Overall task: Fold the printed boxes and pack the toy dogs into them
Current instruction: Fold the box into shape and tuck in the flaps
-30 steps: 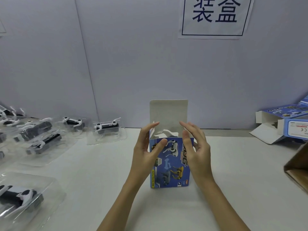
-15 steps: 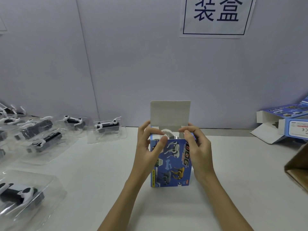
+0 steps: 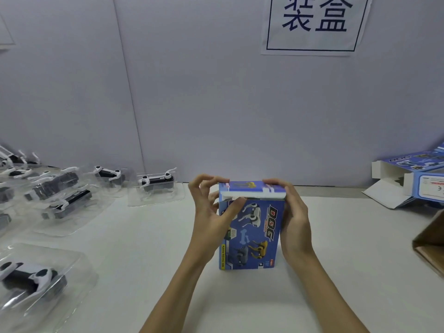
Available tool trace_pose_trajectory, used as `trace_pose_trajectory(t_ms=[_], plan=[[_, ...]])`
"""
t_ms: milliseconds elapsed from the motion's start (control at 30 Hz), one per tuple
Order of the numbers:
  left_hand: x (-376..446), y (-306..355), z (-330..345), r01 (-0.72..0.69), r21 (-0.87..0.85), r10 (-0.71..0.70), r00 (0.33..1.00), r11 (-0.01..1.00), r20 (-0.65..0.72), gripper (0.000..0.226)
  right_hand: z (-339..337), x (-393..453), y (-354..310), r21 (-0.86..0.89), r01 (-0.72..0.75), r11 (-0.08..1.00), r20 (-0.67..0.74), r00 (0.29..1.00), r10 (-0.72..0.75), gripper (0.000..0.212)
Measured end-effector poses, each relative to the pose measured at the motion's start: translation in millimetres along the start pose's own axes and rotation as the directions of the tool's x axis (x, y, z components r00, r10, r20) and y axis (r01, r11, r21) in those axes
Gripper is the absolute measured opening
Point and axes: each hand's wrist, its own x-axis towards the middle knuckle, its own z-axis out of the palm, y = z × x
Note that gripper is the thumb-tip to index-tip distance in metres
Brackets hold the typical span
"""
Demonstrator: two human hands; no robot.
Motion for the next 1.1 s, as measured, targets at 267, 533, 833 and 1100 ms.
trace_pose_trajectory(t_ms=[267,533,833,1100], plan=[[0.5,-12.9,-1.3,0.013,0.100,-0.018,0.999,0.995,0.051,0.042,4.2,-3.3,0.1,-0.138,0.030,0.990,0.062,0.998,-0.021,0.050],[-3.7,-18.4,4.5,-0.021,0.127,0.027,0.998,0.992,-0.048,0.048,10.5,-6.6,1.7,-0.287,0.108,0.952,0.026,0.994,-0.105,0.036],[-8.6,-24.4,10.5,-0.298,0.827,0.309,0.937,0.477,0.159,0.125,13.2,-6.8,9.6,0.047,-0.107,0.993,-0.147,0.983,0.113,0.049],[1.4,-30.2,-16.1,-0.344,0.767,0.237,0.938,0.542,0.253,0.119,5.4,-2.1,19.9,-0.099,-0.164,0.981,-0.064,0.985,0.158,0.039]])
